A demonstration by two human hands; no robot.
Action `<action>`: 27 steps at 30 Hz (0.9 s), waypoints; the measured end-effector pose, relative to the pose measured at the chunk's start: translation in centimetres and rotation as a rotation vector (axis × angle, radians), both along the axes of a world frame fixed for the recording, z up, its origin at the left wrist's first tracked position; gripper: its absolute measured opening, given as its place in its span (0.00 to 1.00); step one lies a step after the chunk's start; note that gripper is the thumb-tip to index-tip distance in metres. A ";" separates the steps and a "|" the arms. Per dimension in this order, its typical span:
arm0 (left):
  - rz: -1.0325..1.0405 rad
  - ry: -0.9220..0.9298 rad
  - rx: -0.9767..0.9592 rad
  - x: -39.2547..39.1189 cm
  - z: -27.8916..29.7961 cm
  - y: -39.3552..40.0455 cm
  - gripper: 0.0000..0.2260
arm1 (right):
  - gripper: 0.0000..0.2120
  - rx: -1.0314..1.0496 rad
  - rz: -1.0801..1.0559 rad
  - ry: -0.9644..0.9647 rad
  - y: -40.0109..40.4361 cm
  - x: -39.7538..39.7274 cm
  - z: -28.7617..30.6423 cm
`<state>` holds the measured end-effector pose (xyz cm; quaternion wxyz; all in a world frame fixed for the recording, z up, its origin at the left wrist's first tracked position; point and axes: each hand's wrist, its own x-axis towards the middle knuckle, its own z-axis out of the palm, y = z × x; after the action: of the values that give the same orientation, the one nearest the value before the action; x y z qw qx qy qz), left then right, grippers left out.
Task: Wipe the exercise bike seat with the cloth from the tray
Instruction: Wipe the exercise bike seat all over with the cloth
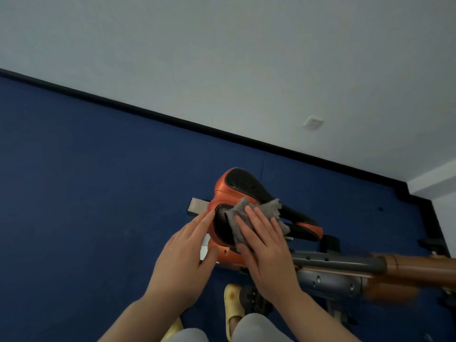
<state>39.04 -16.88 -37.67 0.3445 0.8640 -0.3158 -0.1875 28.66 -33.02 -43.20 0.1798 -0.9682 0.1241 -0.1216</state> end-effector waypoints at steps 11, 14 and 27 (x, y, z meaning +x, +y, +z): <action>0.010 -0.007 -0.028 -0.1 0.2 -0.6 0.26 | 0.23 -0.066 0.047 0.076 0.7 2.0 0.5; 0.003 -0.023 -0.014 -0.3 0.2 -1.2 0.27 | 0.25 -0.033 -0.094 0.093 -0.3 -0.4 0.2; 0.013 -0.061 -0.010 -0.2 0.1 -2.9 0.24 | 0.25 -0.113 -0.113 0.163 -2.5 -2.3 0.0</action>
<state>38.85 -19.76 -37.62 0.3402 0.8695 -0.3216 -0.1573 26.38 -35.54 -43.21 0.1071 -0.9750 0.1854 -0.0593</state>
